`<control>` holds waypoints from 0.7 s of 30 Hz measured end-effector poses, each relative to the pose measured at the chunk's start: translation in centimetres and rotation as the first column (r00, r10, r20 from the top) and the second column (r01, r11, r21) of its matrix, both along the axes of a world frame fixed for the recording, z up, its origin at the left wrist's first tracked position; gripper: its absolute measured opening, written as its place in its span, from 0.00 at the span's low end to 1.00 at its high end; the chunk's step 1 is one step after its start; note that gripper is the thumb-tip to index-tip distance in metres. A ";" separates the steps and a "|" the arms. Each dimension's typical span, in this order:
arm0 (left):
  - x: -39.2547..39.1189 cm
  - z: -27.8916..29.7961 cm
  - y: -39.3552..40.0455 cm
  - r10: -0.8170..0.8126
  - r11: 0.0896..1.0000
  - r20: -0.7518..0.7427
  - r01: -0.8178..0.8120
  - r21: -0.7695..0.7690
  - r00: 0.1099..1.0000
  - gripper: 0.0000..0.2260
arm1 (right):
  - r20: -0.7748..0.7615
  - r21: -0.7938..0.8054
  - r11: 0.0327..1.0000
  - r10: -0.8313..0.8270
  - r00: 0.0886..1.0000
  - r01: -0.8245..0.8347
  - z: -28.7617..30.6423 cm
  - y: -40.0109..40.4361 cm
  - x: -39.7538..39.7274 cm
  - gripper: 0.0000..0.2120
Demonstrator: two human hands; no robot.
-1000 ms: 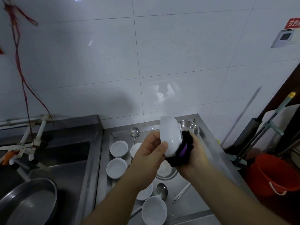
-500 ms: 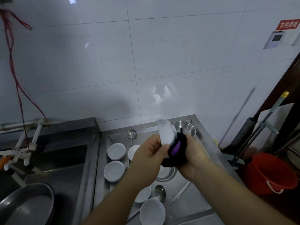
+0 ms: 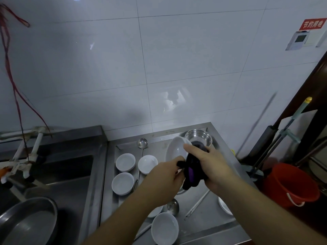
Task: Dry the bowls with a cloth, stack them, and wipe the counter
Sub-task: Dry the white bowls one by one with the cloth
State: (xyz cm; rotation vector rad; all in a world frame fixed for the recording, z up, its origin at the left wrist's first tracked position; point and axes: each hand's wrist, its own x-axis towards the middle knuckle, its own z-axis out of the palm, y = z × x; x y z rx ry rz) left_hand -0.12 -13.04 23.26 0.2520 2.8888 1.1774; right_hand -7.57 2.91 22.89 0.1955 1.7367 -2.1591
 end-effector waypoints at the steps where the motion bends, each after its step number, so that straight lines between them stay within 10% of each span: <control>1: -0.1 -0.1 0.3 -0.008 1.000 0.007 0.009 -0.027 1.000 0.04 | 0.010 0.003 1.000 -0.020 1.000 0.020 -0.4 0.2 -0.1 0.22; 9: -2.3 -1.4 3.4 -0.053 0.987 0.016 0.055 -0.152 0.998 0.11 | 0.119 -0.097 0.982 -0.150 0.982 0.161 -3.6 2.9 -0.8 0.16; 14: -4.8 -3.7 4.2 0.341 0.937 -0.078 -0.332 0.111 0.937 0.14 | 0.212 -0.184 0.965 -0.146 0.966 0.187 -5.0 6.1 -2.1 0.16; 18: -6.9 -5.6 5.8 0.325 0.659 0.539 -0.595 0.460 0.777 0.14 | 0.277 -0.229 0.953 -0.134 0.951 0.200 -6.0 8.6 -3.6 0.19; 21: -8.6 -7.5 7.3 0.151 0.339 0.701 -0.703 0.625 0.697 0.12 | 0.309 -0.226 0.958 -0.101 0.946 0.176 -7.1 10.5 -5.2 0.14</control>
